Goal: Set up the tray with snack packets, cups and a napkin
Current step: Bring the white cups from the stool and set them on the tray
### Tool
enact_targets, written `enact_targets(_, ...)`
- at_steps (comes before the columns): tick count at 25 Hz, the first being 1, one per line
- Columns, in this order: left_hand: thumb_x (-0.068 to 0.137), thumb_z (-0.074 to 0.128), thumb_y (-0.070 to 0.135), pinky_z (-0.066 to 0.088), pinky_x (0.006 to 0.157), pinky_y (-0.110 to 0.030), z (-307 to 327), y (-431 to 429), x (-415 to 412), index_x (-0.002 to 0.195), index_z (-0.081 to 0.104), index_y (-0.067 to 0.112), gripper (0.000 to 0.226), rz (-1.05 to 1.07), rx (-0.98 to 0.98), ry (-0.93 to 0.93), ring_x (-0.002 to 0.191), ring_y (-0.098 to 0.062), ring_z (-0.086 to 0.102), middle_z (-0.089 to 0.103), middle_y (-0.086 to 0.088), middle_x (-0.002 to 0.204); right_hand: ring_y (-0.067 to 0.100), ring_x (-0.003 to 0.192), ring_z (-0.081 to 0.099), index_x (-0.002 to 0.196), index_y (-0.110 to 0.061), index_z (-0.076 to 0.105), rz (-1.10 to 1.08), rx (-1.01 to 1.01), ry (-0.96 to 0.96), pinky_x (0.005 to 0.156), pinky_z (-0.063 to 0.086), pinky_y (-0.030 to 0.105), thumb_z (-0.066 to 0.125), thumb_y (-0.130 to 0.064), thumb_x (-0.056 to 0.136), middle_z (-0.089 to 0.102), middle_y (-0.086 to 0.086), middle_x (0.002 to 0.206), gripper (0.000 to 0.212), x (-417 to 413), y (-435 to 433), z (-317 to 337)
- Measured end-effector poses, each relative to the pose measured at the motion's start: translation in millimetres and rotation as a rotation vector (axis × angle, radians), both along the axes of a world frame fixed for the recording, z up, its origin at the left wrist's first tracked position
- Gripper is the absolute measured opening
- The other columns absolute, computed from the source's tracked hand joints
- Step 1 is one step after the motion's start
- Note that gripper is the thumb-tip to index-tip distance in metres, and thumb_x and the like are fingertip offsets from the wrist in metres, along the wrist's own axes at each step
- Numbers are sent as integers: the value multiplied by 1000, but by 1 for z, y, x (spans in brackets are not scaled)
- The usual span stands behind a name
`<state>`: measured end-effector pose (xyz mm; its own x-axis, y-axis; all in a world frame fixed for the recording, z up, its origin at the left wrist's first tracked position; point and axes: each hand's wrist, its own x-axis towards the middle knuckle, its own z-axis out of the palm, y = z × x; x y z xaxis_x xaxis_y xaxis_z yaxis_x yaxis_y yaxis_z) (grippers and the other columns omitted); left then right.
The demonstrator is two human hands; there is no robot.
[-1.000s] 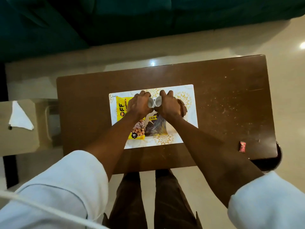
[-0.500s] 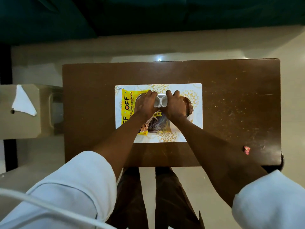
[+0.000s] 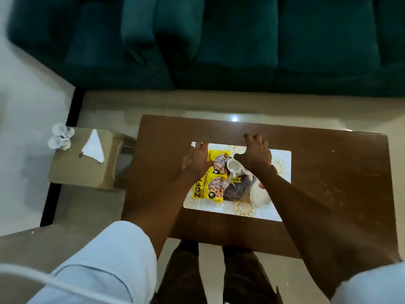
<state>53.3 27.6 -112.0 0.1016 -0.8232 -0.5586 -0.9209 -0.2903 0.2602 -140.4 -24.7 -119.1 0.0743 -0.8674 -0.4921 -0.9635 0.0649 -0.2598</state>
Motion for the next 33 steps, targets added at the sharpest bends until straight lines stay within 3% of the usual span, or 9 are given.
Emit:
enact_targets(4, 93, 68, 48, 47, 103, -45, 66, 9, 51, 146, 43, 14, 68, 105, -42, -19, 137, -31, 47, 44, -10, 147, 35, 133, 46, 148, -25, 45, 28, 5, -48, 100, 51, 48, 77, -47, 81, 46, 10, 144, 78, 53, 9, 56)
enact_targets(8, 94, 68, 45, 46, 109, -42, 179, -21, 107, 149, 40, 14, 69, 136, -178, -58, 138, -28, 47, 46, -10, 150, 32, 132, 46, 149, -25, 42, 107, -91, -52, 98, 52, 45, 76, -46, 84, 45, 8, 145, 77, 105, -27, 156)
enact_targets(13, 93, 70, 46, 46, 111, -44, 342, -42, 244, 154, 36, 13, 77, 375, -492, -89, 141, -28, 43, 44, -9, 152, 31, 135, 45, 154, -25, 36, 292, -353, -199, 98, 53, 49, 73, -46, 87, 45, 7, 147, 79, 249, -100, 325)
enact_targets(17, 91, 73, 47, 46, 110, -44, 376, -18, 354, 151, 39, 11, 77, 516, -559, -140, 140, -31, 46, 46, -12, 151, 31, 142, 43, 162, -21, 24, 417, -433, -287, 101, 51, 50, 74, -46, 87, 42, 7, 155, 93, 379, -116, 376)
enact_targets(22, 89, 75, 46, 48, 105, -45, 325, 24, 526, 143, 43, 9, 73, 685, -495, -154, 134, -34, 49, 48, -14, 145, 33, 141, 43, 162, -24, 24, 561, -406, -286, 100, 51, 53, 77, -47, 86, 40, 6, 158, 95, 576, -99, 344)
enact_targets(27, 89, 74, 47, 53, 102, -47, 195, 71, 647, 143, 43, 11, 72, 781, -323, -133, 133, -34, 51, 47, -13, 143, 33, 145, 39, 160, -28, 29, 695, -242, -198, 106, 47, 52, 78, -40, 86, 37, 5, 161, 90, 725, -58, 225)
enact_targets(30, 87, 73, 53, 53, 93, -47, 136, 76, 715, 141, 44, 12, 74, 824, -347, -194, 128, -34, 52, 47, -11, 141, 35, 149, 36, 161, -24, 30, 914, -268, -221, 119, 37, 50, 77, -28, 89, 34, 9, 164, 86, 829, -49, 171)
enact_targets(33, 82, 78, 54, 57, 92, -45, 33, 86, 725, 148, 40, 14, 86, 870, -328, -158, 127, -33, 55, 48, -11, 144, 40, 153, 26, 161, -28, 28, 1143, -200, -94, 116, 40, 56, 76, -8, 85, 22, 9, 170, 92, 870, -23, 60)
